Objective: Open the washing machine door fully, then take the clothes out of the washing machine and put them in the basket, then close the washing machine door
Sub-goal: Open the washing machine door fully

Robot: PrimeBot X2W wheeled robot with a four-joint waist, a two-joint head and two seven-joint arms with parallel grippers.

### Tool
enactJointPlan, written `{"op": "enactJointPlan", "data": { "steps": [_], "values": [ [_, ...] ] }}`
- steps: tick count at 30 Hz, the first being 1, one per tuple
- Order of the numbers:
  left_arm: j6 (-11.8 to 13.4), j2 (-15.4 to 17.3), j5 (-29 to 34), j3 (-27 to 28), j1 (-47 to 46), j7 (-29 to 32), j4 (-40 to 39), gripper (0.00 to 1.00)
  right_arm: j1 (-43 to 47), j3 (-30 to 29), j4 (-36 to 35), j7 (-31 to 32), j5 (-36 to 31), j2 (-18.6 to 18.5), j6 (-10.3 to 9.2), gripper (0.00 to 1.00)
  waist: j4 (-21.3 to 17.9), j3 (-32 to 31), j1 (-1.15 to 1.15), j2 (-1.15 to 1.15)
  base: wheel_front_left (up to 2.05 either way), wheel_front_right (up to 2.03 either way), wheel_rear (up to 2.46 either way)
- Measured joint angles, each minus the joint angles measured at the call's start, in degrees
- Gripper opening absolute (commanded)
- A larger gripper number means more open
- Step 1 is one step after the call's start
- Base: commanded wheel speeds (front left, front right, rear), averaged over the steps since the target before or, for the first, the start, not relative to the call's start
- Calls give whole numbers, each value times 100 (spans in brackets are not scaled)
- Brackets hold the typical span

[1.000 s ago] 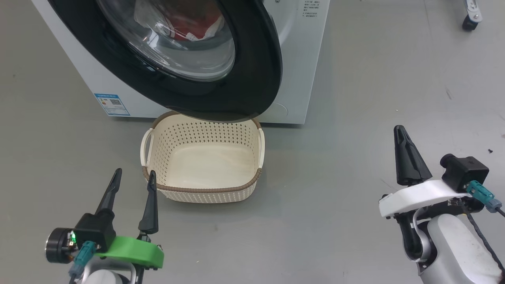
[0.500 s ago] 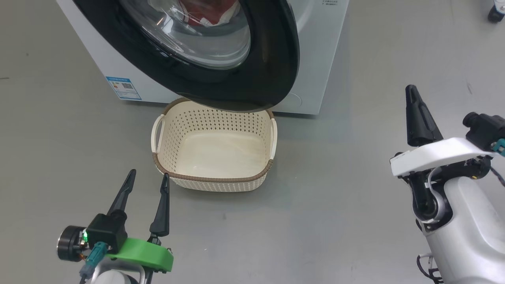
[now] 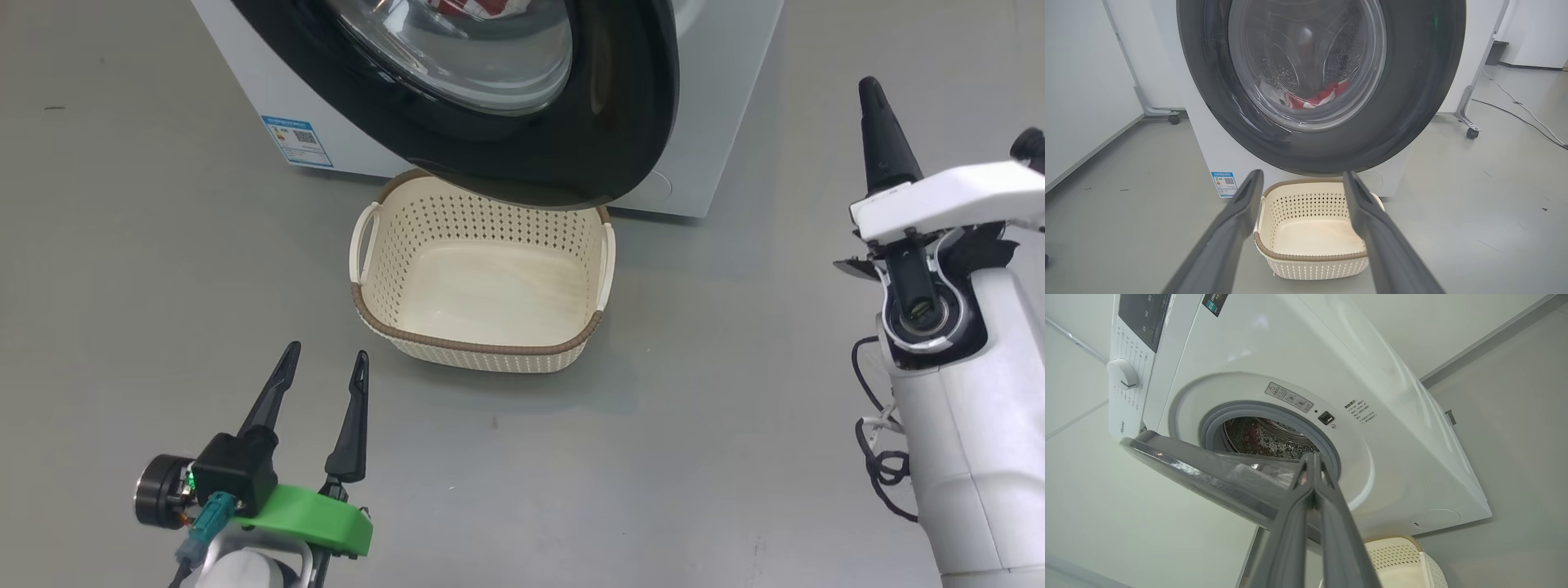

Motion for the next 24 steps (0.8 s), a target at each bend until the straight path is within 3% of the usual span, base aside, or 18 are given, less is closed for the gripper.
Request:
{"op": "enactJointPlan", "data": {
  "steps": [15,24],
  "values": [
    [1,-8,-198,-211,-290,0,-45,100,-1379,-198,494,1267,533,-288,-560,0,402,414,0,0,0,0,0],
    [2,-12,-268,-292,-439,0,-46,100,-1903,-234,851,2001,1012,-308,-764,0,619,662,0,0,0,0,0]
  ]
}}
